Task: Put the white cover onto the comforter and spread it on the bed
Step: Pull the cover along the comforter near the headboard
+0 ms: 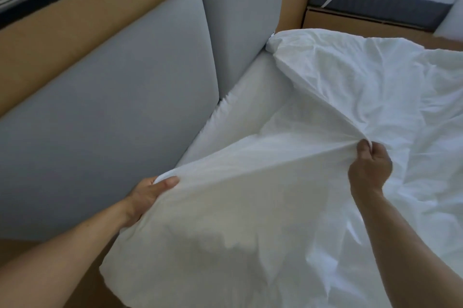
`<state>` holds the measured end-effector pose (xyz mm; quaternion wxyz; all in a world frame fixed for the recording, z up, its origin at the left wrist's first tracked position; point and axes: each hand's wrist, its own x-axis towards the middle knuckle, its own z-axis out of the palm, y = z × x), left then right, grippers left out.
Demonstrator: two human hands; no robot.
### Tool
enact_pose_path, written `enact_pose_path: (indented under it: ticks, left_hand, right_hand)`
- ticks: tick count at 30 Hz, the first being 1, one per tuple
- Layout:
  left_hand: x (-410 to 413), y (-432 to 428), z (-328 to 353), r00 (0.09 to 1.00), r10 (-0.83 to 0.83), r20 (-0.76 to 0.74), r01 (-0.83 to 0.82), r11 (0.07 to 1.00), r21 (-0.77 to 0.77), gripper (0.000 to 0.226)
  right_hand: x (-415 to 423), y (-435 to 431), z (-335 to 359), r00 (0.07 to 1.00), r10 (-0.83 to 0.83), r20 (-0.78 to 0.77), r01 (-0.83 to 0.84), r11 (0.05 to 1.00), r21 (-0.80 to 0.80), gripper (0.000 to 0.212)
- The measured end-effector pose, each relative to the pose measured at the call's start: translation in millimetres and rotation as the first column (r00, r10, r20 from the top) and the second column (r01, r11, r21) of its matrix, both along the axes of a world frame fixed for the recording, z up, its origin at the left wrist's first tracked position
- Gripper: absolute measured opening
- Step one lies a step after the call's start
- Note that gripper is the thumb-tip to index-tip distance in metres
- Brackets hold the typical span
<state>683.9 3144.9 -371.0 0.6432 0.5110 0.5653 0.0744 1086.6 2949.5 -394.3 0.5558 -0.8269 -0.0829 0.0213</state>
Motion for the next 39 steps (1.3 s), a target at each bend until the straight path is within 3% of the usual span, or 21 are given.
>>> enact_pose_path:
  ticks: [2,3,4,6,8,12,14,16,17,19,22,26,30,32,34,35,37,38,39]
  left_hand:
    - [6.8,-3.2,-2.5,1.0,-0.004,-0.019,0.004,1.0,0.003,0.037]
    - [9.4,-4.6,-3.0,1.0,-0.015,-0.027,0.015,1.0,-0.003,0.032]
    - [11.0,-5.7,-3.6,0.999,-0.02,-0.048,0.02,1.0,-0.013,0.033]
    - [12.7,-5.5,-2.7,0.993,-0.049,-0.104,0.045,0.998,-0.045,0.038]
    - [9.9,3.3,-3.3,0.965,-0.172,-0.198,0.155,0.983,-0.099,0.048]
    - [28.9,29.9,-10.1,0.68,-0.565,-0.467,0.544,0.816,-0.196,0.09]
    - [64.6,39.2,-18.7,0.571,-0.601,-0.559,0.651,0.747,-0.139,0.092]
    - [113.7,43.1,-34.4,0.546,-0.548,-0.634,0.695,0.719,-0.022,0.09]
    - [141.3,42.6,-41.9,0.535,-0.544,-0.647,0.729,0.684,0.029,0.088]
    - [195.2,37.8,-58.8,0.507,-0.569,-0.648,0.793,0.602,0.093,0.084]
    - [261.4,35.4,-80.0,0.531,-0.548,-0.647,0.802,0.571,0.174,0.077]
    - [313.9,40.9,-106.1,0.558,-0.527,-0.641,0.777,0.604,0.179,0.079]
    - [329.8,41.3,-130.7,0.605,-0.566,-0.56,0.76,0.621,0.193,0.056]
    - [328.1,41.2,-131.1,0.662,-0.577,-0.478,0.721,0.664,0.197,0.052]
    - [320.6,44.7,-117.2,0.8,-0.52,-0.299,0.586,0.786,0.199,0.045]
    - [316.3,49.2,-105.1,0.868,-0.454,-0.202,0.489,0.852,0.188,0.043]
    - [307.5,60.8,-77.3,0.948,-0.318,-0.027,0.319,0.938,0.138,0.042]
    - [303.3,67.5,-64.9,0.964,-0.261,0.042,0.255,0.961,0.11,0.043]
    - [300.1,73.5,-54.9,0.973,-0.211,0.089,0.204,0.975,0.086,0.045]
  right_hand:
    - [-3.4,-18.8,4.8,0.994,-0.106,-0.002,0.106,0.99,0.09,0.022]
    - [-5.4,-26.9,-2.1,0.993,-0.115,-0.024,0.116,0.993,0.021,0.025]
    - [-6.6,-35.8,-14.8,0.994,-0.097,-0.058,0.088,0.987,-0.134,0.029]
    - [-10.0,-52.0,-43.1,0.982,-0.028,-0.188,-0.061,0.888,-0.455,0.035]
    - [-12.3,-59.6,-59.6,0.96,0.01,-0.28,-0.179,0.791,-0.585,0.038]
    - [-3.9,-51.2,-59.4,0.945,0.04,-0.326,-0.27,0.659,-0.702,0.035]
    - [2.8,-44.8,-58.7,0.92,0.1,-0.38,-0.373,0.525,-0.765,0.032]
    - [11.1,-34.1,-55.1,0.915,0.172,-0.365,-0.402,0.439,-0.803,0.036]
    - [15.9,-25.4,-54.1,0.92,0.212,-0.331,-0.393,0.463,-0.795,0.042]
    - [25.4,-0.3,-52.4,0.931,0.262,-0.255,-0.364,0.607,-0.707,0.059]
    - [46.7,48.8,-58.6,0.941,0.282,-0.187,-0.337,0.755,-0.563,0.065]
    - [66.9,94.0,-90.7,0.942,0.214,-0.258,-0.328,0.752,-0.572,0.064]
    - [70.6,110.3,-107.7,0.935,0.188,-0.301,-0.331,0.768,-0.548,0.035]
    - [74.7,107.5,-101.7,0.95,0.16,-0.268,-0.287,0.786,-0.547,0.03]
    - [81.5,98.8,-96.0,0.979,0.152,-0.134,-0.203,0.779,-0.594,0.029]
    - [85.2,93.6,-92.2,0.985,0.159,-0.072,-0.167,0.737,-0.655,0.039]
    - [90.5,87.2,-90.4,0.983,0.153,-0.097,-0.17,0.6,-0.782,0.085]
    - [92.5,86.1,-91.6,0.98,0.118,-0.162,-0.2,0.57,-0.797,0.101]
    - [94.8,85.0,-93.4,0.972,0.072,-0.222,-0.221,0.592,-0.775,0.102]
